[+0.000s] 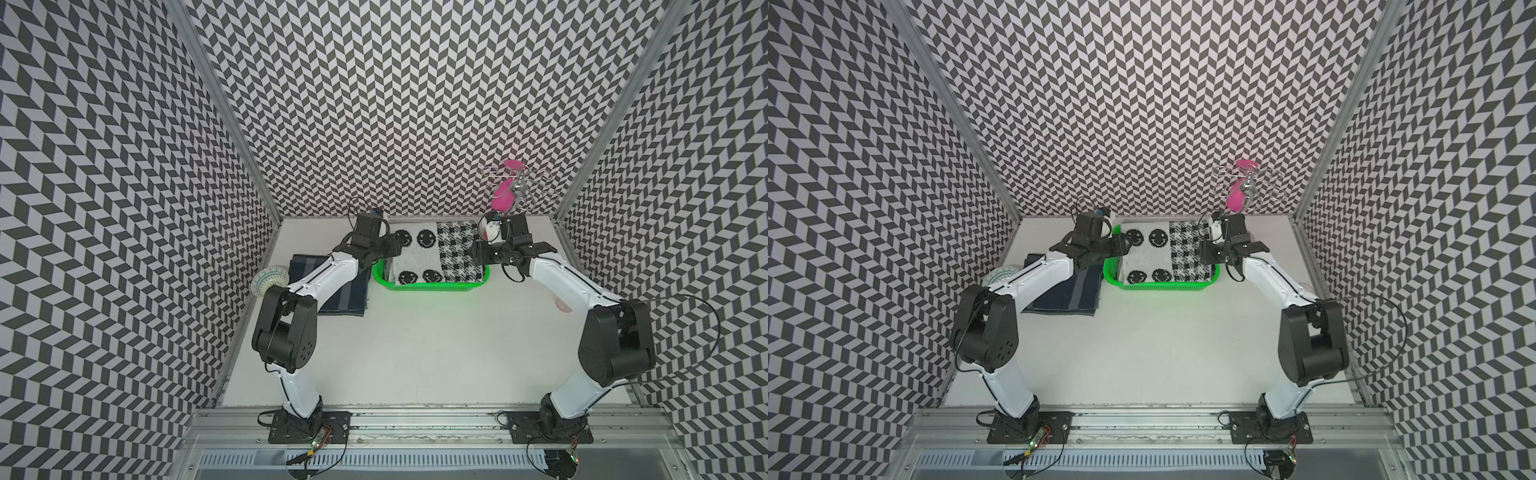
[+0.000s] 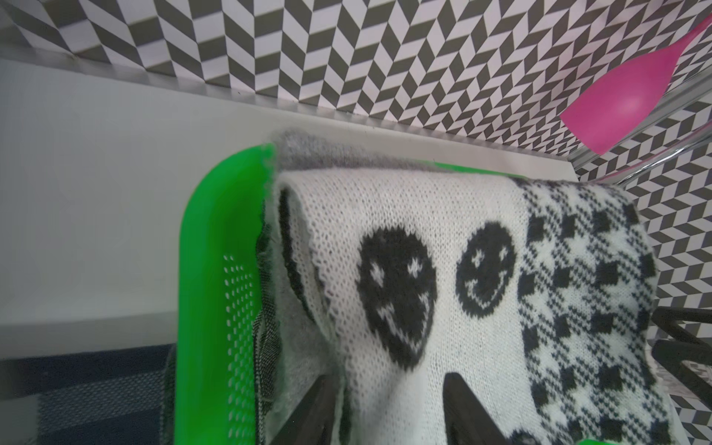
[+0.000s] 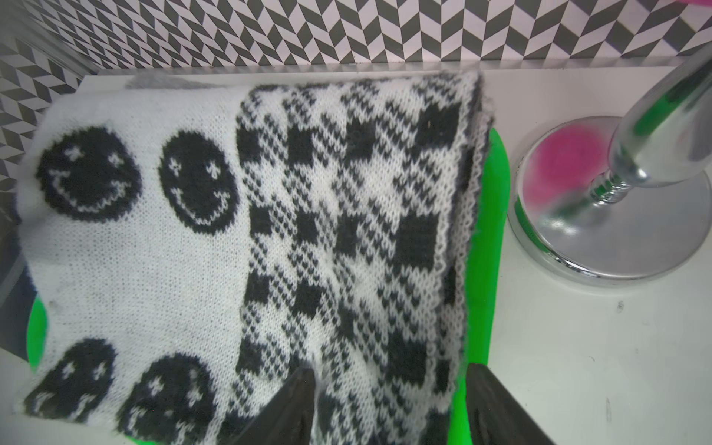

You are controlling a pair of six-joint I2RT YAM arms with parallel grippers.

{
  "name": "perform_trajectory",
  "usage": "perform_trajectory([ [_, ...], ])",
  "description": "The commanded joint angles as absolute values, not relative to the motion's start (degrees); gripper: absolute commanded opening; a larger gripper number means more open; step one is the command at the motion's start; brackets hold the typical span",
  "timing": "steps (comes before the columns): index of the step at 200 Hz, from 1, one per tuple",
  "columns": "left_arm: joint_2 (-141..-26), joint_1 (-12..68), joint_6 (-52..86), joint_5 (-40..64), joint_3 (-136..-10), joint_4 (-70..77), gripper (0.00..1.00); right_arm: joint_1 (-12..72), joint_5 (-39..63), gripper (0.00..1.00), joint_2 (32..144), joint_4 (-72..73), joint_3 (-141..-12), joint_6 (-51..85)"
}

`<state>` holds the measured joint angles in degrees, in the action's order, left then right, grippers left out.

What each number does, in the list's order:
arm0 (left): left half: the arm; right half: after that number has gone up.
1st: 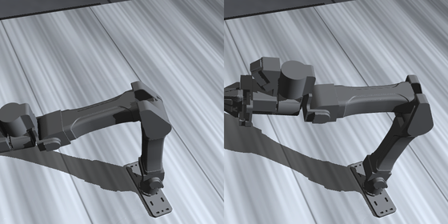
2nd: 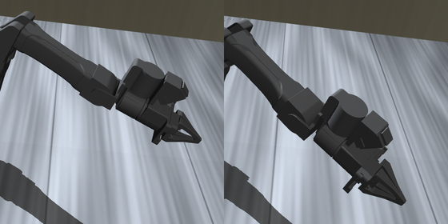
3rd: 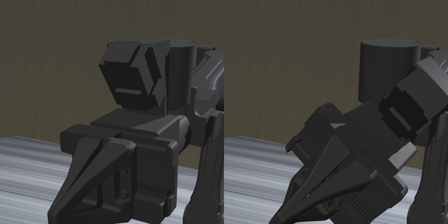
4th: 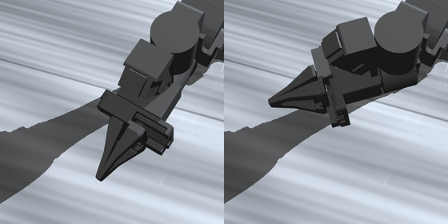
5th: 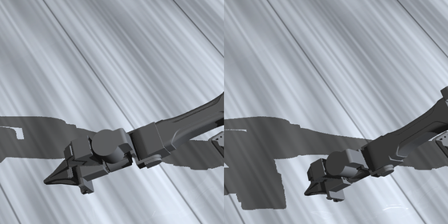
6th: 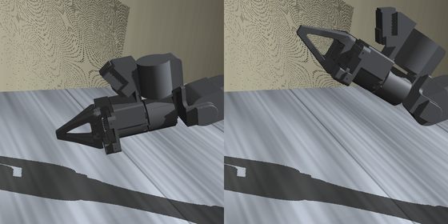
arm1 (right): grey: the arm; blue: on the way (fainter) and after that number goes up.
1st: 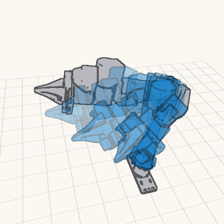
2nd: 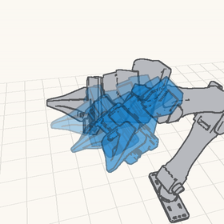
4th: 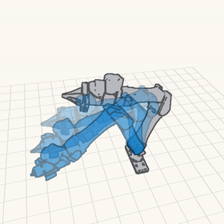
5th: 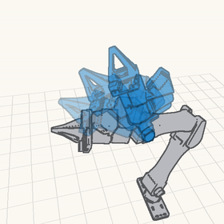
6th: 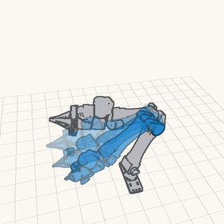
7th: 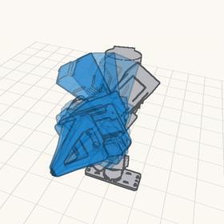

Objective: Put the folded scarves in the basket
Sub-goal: Place the scarf in the basket.

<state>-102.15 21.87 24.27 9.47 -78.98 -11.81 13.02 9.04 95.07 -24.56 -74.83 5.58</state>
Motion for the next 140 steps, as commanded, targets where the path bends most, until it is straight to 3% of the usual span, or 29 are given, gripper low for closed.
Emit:
perform_trajectory([
  [1,-98.8,21.6,23.1,6.9,-79.3,-14.0,0.49,13.3,7.4,0.65,91.7,-26.1,-74.7,6.7],
  [31,-95.7,22.6,25.0,9.4,-77.2,-11.7,0.47,14.3,12.9,0.61,87.7,-22.7,-70.5,8.7],
  [65,-96.0,25.4,28.5,16.3,-73.7,-4.0,0.44,15.6,17.1,0.46,89.6,-19.9,-67.0,9.4],
  [140,-106.5,25.2,27.6,14.8,-74.4,-3.4,0.43,15.2,14.1,0.35,97.8,-15.3,-62.5,7.8],
])
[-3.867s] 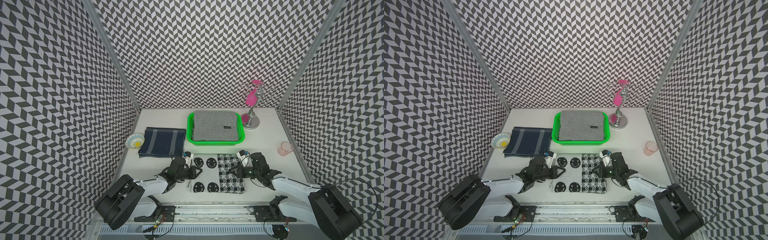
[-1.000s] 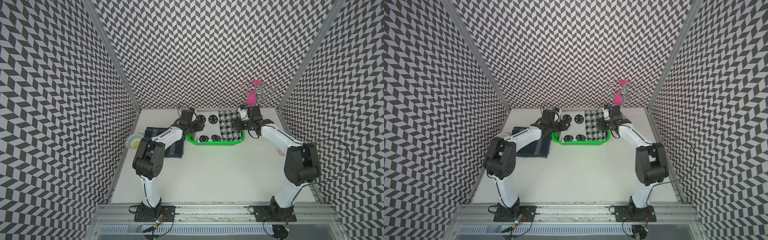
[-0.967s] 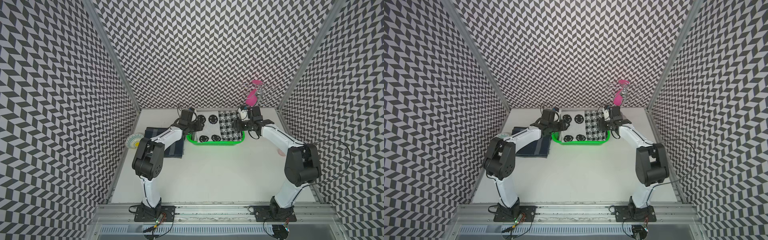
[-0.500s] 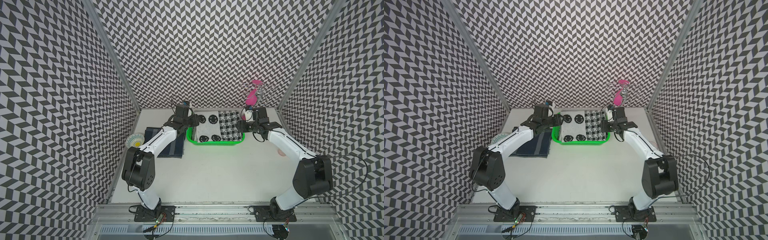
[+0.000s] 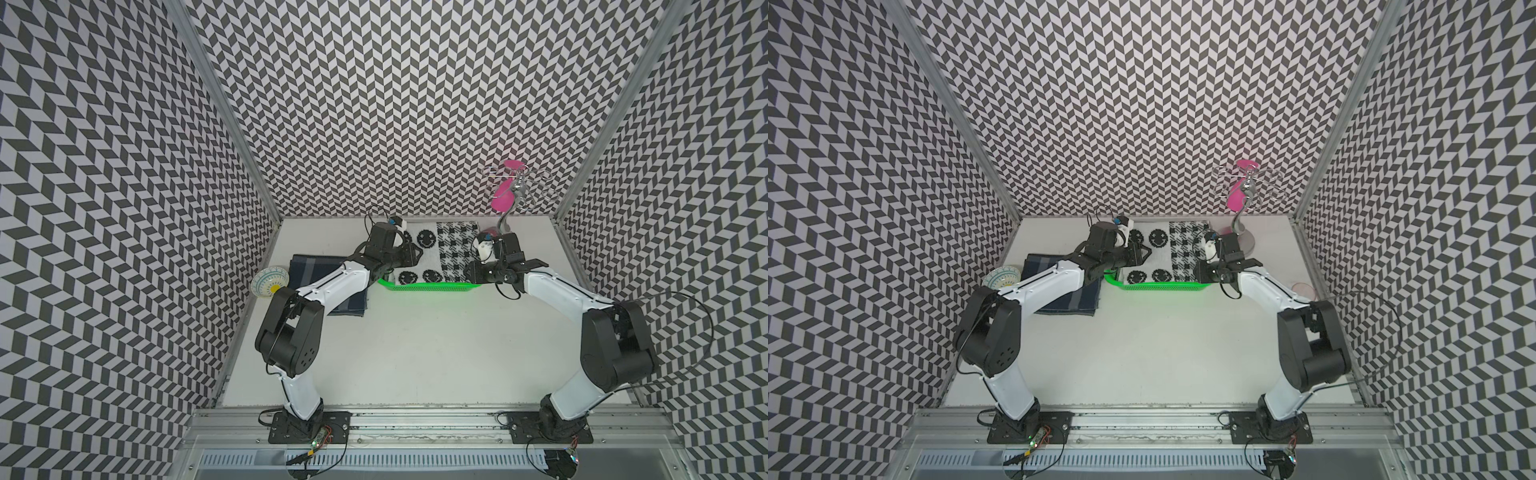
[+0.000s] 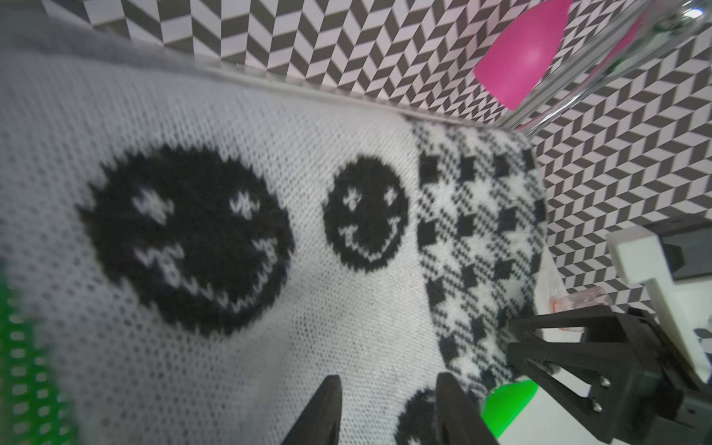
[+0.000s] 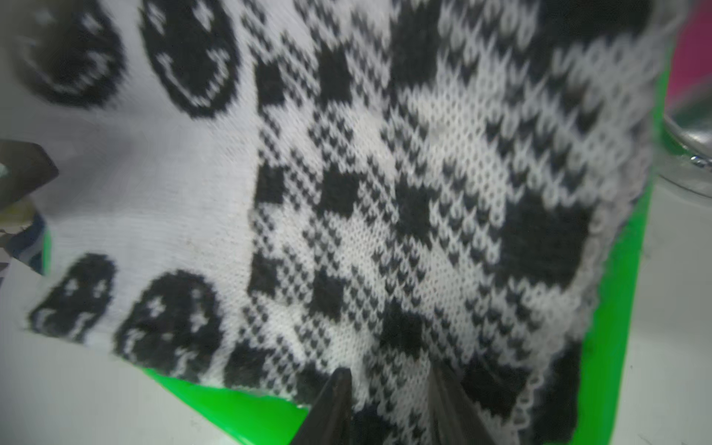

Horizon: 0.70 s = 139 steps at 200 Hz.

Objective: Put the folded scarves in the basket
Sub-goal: Place the scarf in the basket, then move the scarf to the center of the board.

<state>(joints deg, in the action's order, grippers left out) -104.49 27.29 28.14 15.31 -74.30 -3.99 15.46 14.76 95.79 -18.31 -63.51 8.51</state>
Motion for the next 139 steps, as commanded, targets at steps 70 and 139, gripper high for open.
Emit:
perform_trajectory([
  [70,-100.6,22.6,26.6,13.2,-73.1,-4.9,0.43,15.2,14.7,0.35,93.4,-15.8,-63.9,8.4],
  [139,-83.7,16.3,28.5,6.6,-61.5,-7.6,0.50,16.7,17.7,0.41,83.2,-18.6,-62.9,9.6],
])
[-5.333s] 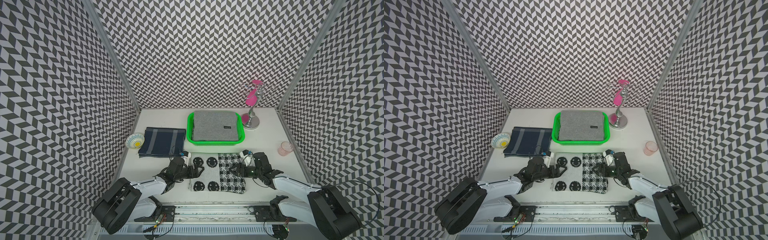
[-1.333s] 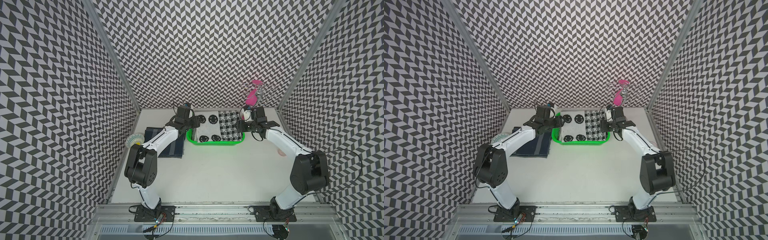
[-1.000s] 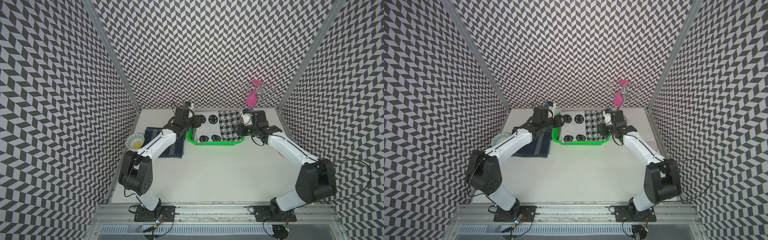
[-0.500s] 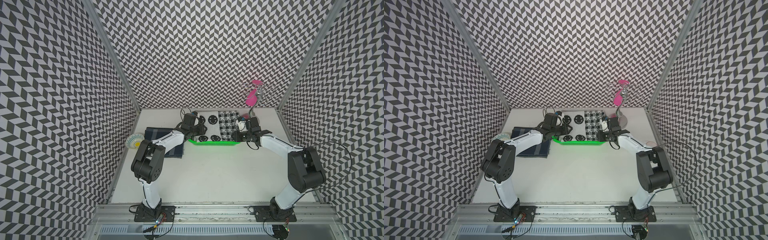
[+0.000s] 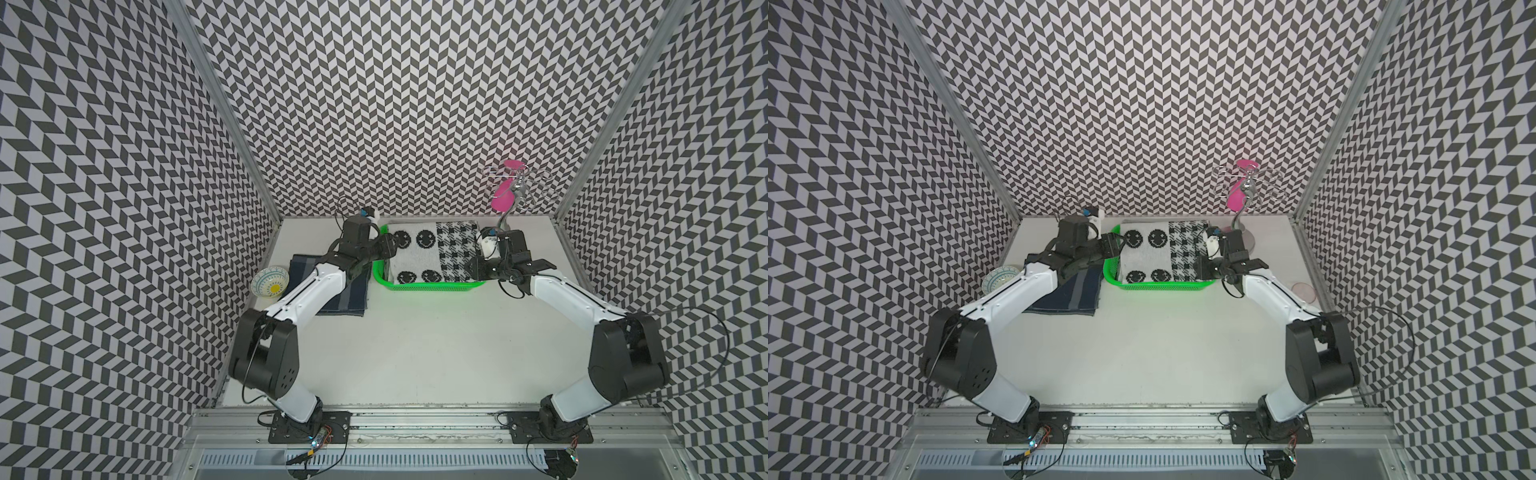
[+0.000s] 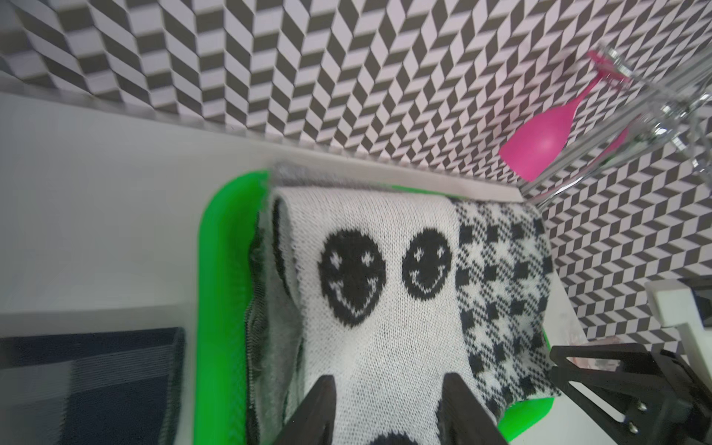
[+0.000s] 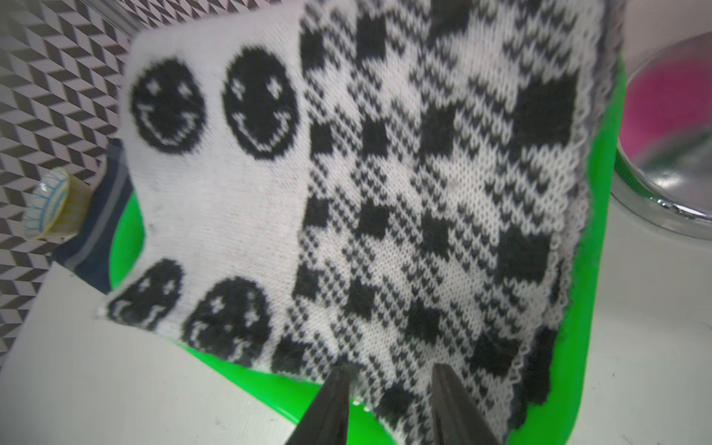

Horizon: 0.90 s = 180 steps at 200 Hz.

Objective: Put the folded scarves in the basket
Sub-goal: Move the scarf to the center of the board.

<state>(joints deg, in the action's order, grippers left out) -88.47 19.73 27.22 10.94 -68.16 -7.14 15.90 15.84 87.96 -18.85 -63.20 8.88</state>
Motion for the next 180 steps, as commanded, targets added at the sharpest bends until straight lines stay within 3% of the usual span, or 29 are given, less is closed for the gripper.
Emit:
perform_trajectory([
  [1,-83.4,16.2,28.7,6.5,-61.0,-7.6,0.50,16.8,17.8,0.41,83.0,-18.6,-62.8,9.7],
  [36,-77.2,13.3,31.7,4.1,-48.9,-2.4,0.52,17.3,19.3,0.43,77.8,-19.2,-60.4,10.1],
  [64,-82.0,12.5,32.2,4.7,-44.8,-0.4,0.52,17.2,20.6,0.43,74.2,-18.8,-57.6,10.5],
  [84,-85.0,12.7,32.9,4.1,-43.3,1.4,0.47,17.2,21.2,0.43,72.4,-18.7,-56.3,10.6],
  [180,-93.7,13.3,33.0,3.2,-40.8,2.7,0.49,17.3,22.5,0.43,68.3,-17.5,-52.2,11.7],
])
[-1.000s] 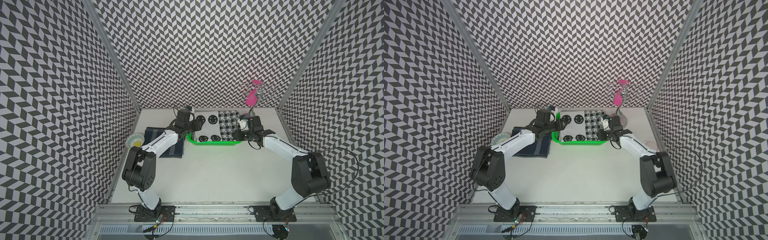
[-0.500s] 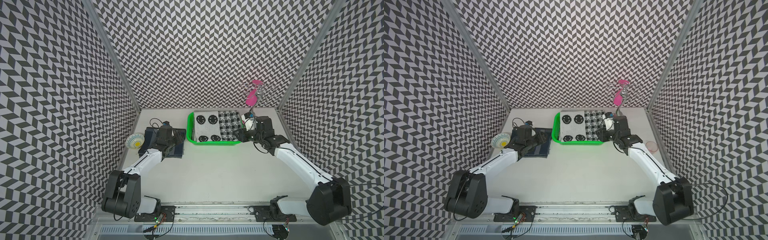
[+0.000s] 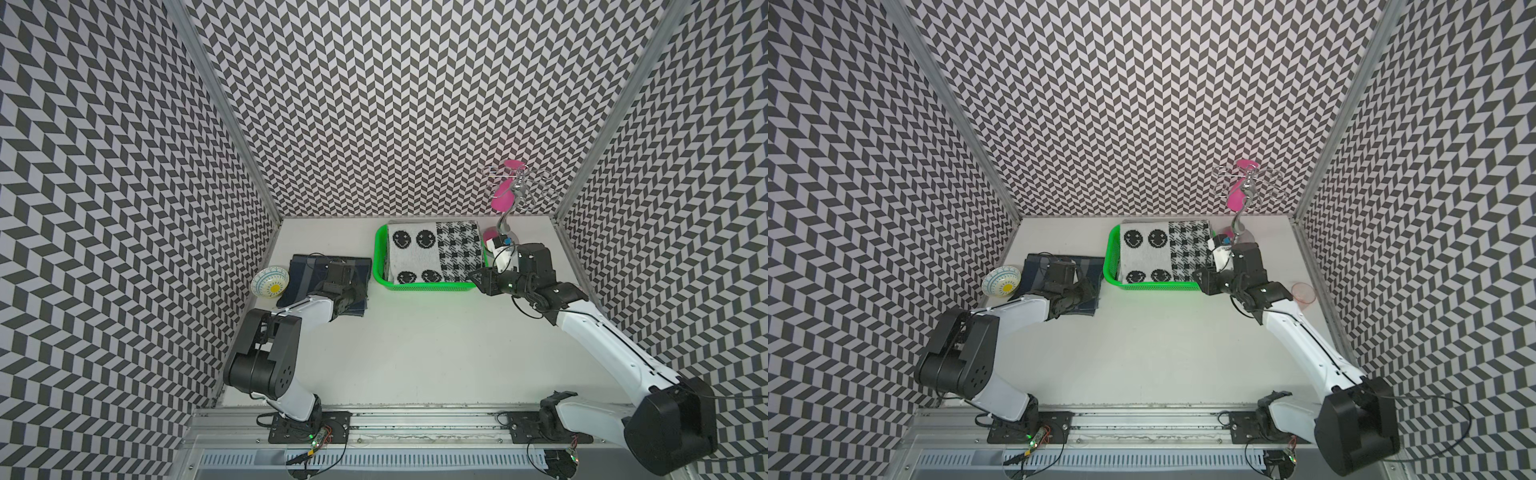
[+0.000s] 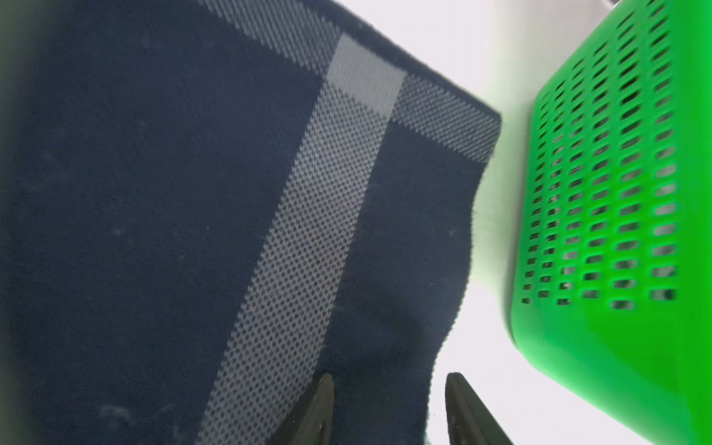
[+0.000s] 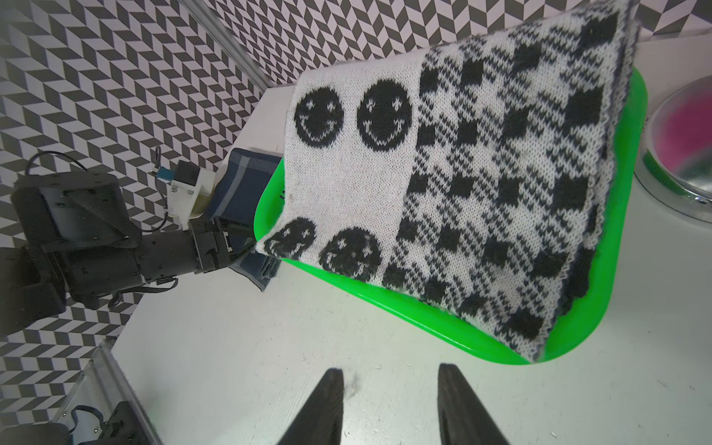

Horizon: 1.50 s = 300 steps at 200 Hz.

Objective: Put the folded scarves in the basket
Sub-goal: Move the scarf to the center of the board.

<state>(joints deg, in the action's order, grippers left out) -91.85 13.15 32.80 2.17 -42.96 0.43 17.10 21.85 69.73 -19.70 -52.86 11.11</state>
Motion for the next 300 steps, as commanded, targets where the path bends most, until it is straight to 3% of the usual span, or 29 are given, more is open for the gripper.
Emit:
perform_trajectory([
  [1,-93.7,13.3,33.0,3.3,-40.7,2.8,0.49,17.3,22.4,0.43,68.3,-17.5,-52.1,11.7],
  [31,-94.8,13.7,34.4,7.4,-36.5,6.0,0.35,17.3,23.0,0.43,67.7,-17.5,-51.5,12.0],
  [128,-83.0,22.8,40.0,10.6,-19.5,9.5,0.36,23.8,23.3,0.44,65.7,-15.6,-45.5,14.3],
  [188,-75.7,36.2,47.2,7.5,-14.2,7.4,0.36,30.8,24.7,0.45,67.3,-6.5,-38.2,20.4],
  [220,-72.8,42.0,50.3,6.4,-12.6,6.6,0.36,35.3,25.3,0.52,70.5,-1.5,-36.7,23.1],
  [244,-72.4,45.6,52.2,5.7,-12.9,6.1,0.36,37.5,26.3,0.64,74.0,1.6,-36.8,23.8],
  [300,-66.4,48.5,52.1,4.4,-16.4,-0.1,0.42,41.9,27.3,0.71,83.0,9.6,-36.0,27.4],
])
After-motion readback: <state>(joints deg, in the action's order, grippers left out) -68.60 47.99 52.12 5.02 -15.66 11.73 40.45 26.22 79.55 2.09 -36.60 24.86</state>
